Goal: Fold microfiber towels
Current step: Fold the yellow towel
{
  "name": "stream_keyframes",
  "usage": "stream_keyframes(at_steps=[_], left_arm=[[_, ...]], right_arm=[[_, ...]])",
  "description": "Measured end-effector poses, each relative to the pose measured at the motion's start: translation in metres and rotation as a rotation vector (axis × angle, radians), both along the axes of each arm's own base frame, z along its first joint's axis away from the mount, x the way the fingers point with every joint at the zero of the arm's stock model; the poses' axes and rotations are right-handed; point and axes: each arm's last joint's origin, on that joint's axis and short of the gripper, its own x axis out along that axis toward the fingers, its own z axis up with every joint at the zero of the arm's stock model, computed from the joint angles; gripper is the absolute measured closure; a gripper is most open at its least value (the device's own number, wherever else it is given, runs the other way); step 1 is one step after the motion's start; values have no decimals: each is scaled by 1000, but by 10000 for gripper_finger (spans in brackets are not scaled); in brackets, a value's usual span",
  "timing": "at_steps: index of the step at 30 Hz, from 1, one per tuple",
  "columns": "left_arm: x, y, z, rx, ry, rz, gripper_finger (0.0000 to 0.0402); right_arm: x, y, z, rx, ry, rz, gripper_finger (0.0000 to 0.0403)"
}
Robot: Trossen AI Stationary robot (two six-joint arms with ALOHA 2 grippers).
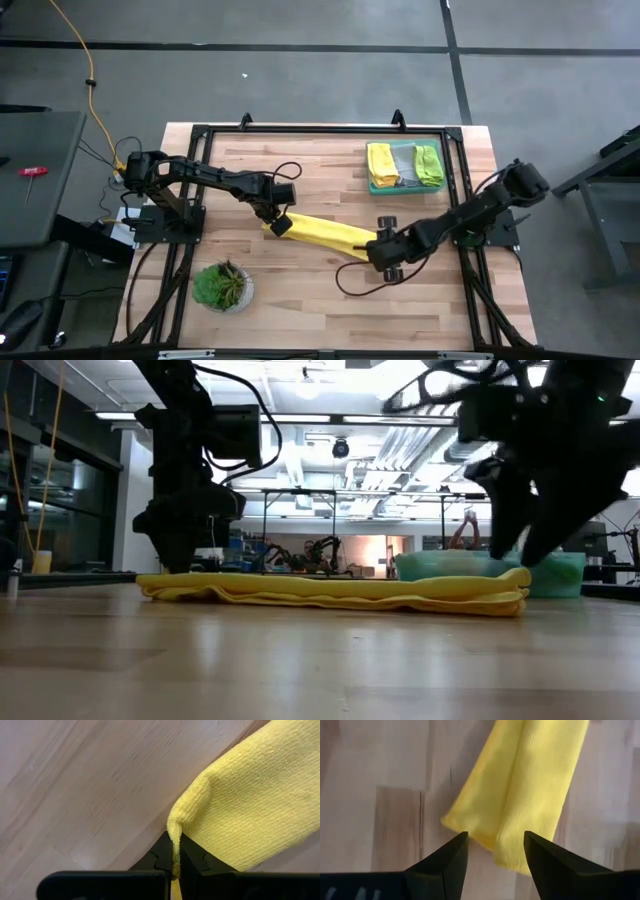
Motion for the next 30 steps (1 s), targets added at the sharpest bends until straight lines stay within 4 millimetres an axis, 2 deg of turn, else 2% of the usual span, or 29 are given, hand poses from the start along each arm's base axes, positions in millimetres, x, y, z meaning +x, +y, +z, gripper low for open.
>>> stream_keyframes(at_steps=[5, 14, 23, 30], left_arm=[[0, 0, 0, 1, -3, -4, 400], [1, 0, 0, 6, -4, -22, 400], [1, 0, 0, 7, -4, -23, 400], [0, 0, 0, 7, -4, -23, 400]], right_arm=[[-3, 1, -7, -53, 96, -18, 220], [-1, 1, -7, -73, 83, -27, 221], [-1, 1, -7, -83, 78, -30, 287], [-2, 1, -7, -47, 88, -43, 299]])
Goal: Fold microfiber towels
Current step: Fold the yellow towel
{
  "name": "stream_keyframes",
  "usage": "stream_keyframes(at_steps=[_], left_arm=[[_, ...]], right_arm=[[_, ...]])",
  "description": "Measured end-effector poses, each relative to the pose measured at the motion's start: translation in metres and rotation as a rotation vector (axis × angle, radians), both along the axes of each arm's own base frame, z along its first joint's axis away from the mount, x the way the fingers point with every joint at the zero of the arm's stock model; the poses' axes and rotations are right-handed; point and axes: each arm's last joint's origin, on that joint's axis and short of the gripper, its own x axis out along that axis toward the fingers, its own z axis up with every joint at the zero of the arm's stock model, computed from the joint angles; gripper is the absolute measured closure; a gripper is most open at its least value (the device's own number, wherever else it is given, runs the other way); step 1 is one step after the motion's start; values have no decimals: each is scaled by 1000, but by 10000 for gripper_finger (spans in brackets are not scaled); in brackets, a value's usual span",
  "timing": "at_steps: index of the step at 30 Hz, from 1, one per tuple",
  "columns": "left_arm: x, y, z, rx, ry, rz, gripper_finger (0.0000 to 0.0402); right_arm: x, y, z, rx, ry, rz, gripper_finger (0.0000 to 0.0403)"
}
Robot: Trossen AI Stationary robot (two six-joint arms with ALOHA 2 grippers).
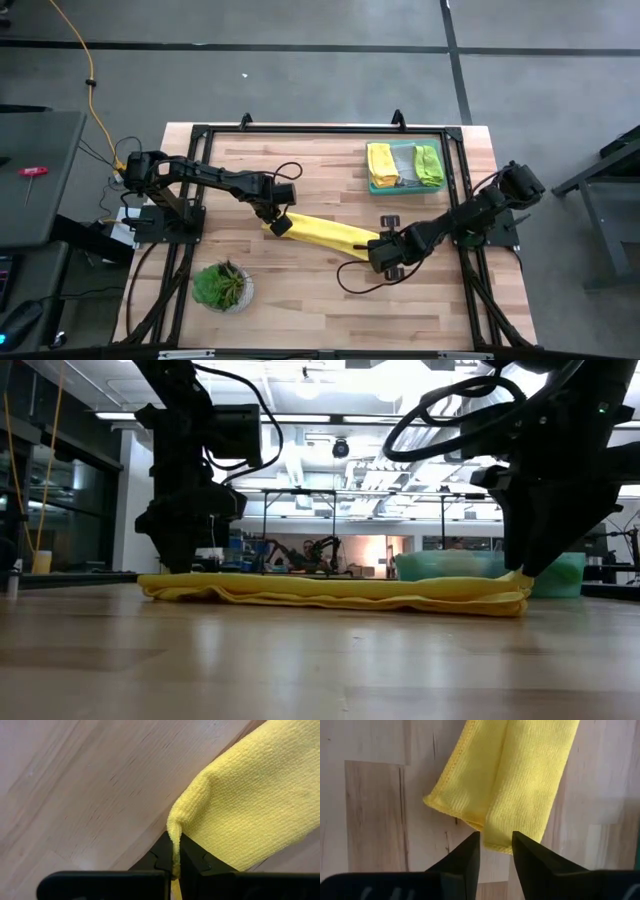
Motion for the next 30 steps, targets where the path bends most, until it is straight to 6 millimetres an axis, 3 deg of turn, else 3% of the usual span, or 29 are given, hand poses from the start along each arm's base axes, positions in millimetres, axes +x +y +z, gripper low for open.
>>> stream_keyframes(at_steps=[11, 18, 30], left_arm=[[0, 0, 0, 1, 1, -16, 400], [0, 0, 0, 0, 1, -16, 400], [0, 0, 0, -3, 0, -11, 400]], right_arm=[[7, 2, -16, -9, 23, -2, 299], [6, 1, -17, -9, 36, -5, 299], [25, -3, 16, 72, 57, -19, 283]])
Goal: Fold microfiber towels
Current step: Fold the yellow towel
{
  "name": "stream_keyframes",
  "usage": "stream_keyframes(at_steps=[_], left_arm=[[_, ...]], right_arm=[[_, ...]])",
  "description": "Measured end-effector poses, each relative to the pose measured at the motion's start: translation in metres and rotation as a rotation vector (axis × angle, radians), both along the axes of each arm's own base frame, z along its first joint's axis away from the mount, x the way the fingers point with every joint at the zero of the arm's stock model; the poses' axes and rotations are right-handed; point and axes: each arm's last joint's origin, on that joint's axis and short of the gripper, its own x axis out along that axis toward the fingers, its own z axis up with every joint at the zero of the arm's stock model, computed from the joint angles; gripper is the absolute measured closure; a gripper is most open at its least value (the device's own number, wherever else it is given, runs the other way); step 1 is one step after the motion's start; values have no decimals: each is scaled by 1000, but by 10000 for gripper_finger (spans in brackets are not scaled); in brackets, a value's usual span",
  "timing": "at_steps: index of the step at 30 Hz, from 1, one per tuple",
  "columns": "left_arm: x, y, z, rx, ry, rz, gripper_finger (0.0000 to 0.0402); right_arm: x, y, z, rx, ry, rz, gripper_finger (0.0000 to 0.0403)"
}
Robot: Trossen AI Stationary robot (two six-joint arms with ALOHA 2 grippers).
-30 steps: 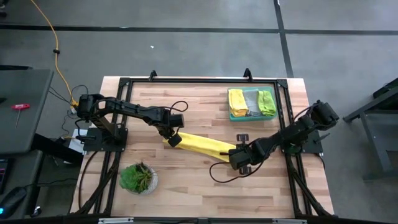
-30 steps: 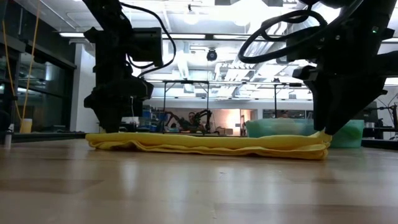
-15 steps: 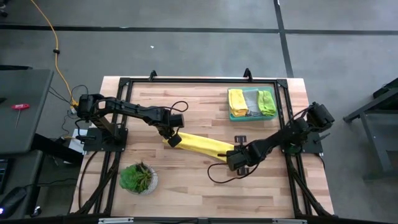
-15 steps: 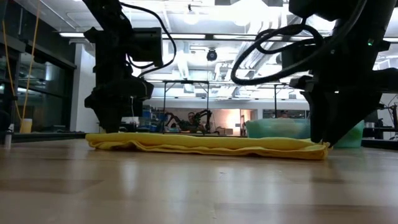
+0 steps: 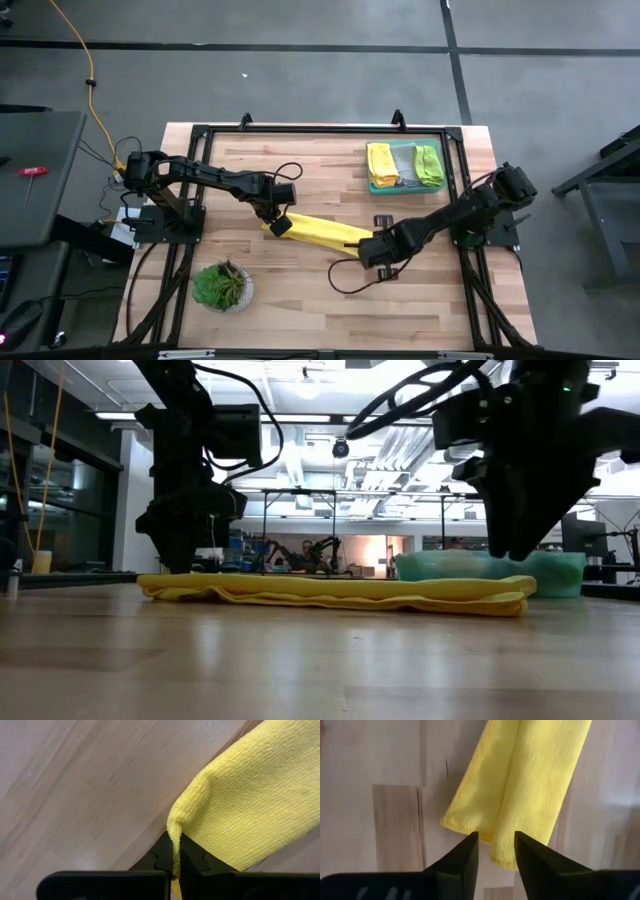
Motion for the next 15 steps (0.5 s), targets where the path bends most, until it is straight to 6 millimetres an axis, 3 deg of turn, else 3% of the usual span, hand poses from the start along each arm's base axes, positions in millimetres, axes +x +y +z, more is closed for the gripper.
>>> stream_keyframes(at_steps=[15], left_arm=[[2, 0, 0, 5, -21, -6, 400]], right_arm=[[9, -18, 2, 74, 17, 5, 230]])
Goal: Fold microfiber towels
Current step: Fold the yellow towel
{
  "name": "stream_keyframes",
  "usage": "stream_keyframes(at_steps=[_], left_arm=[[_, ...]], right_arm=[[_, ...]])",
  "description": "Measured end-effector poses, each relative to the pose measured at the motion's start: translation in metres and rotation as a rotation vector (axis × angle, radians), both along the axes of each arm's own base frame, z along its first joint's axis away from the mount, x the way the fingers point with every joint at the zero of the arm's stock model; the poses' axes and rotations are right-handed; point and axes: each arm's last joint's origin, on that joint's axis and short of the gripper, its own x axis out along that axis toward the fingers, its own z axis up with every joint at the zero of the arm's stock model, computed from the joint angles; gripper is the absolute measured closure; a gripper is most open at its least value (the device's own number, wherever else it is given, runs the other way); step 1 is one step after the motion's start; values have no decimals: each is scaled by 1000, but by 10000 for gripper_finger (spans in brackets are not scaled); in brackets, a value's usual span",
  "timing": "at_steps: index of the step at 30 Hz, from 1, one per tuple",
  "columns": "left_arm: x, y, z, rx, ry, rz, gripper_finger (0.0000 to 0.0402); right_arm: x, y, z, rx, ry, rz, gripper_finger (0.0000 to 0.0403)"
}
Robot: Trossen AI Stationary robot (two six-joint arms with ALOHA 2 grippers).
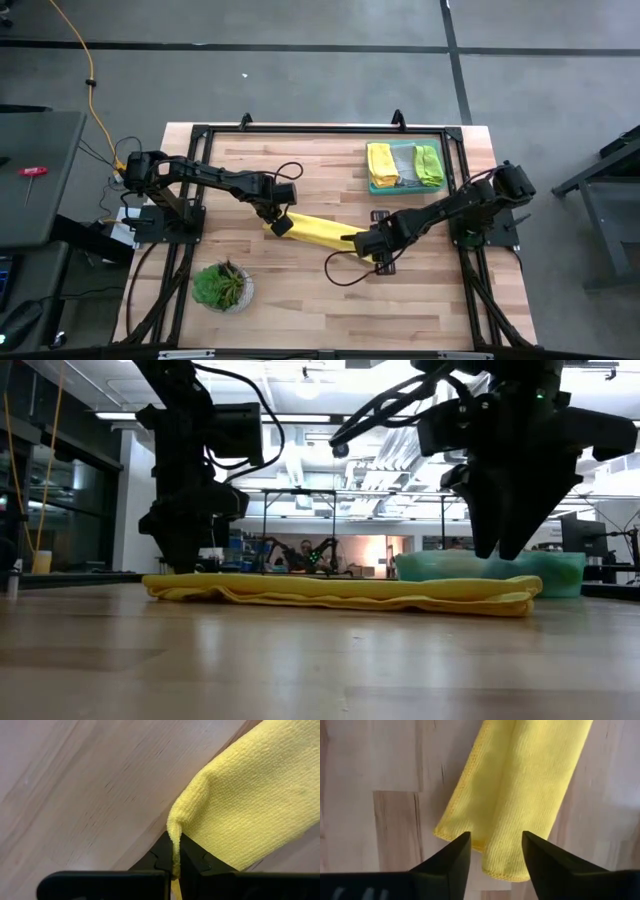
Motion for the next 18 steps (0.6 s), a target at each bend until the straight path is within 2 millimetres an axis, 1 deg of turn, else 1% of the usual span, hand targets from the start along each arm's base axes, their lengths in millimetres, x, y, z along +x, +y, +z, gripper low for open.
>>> stream_keyframes(at_steps=[5, 8, 13, 18], left_arm=[[0, 0, 0, 1, 1, -9, 400], [0, 0, 0, 1, 1, -9, 400], [0, 0, 0, 2, 1, -10, 400], [0, 0, 0, 5, 2, -20, 400]], right_arm=[[0, 0, 0, -11, 2, 40, 182], [-6, 3, -4, -36, 42, 108, 165], [-26, 14, -16, -158, 117, 179, 167], [-29, 27, -17, -236, 59, 229, 174]])
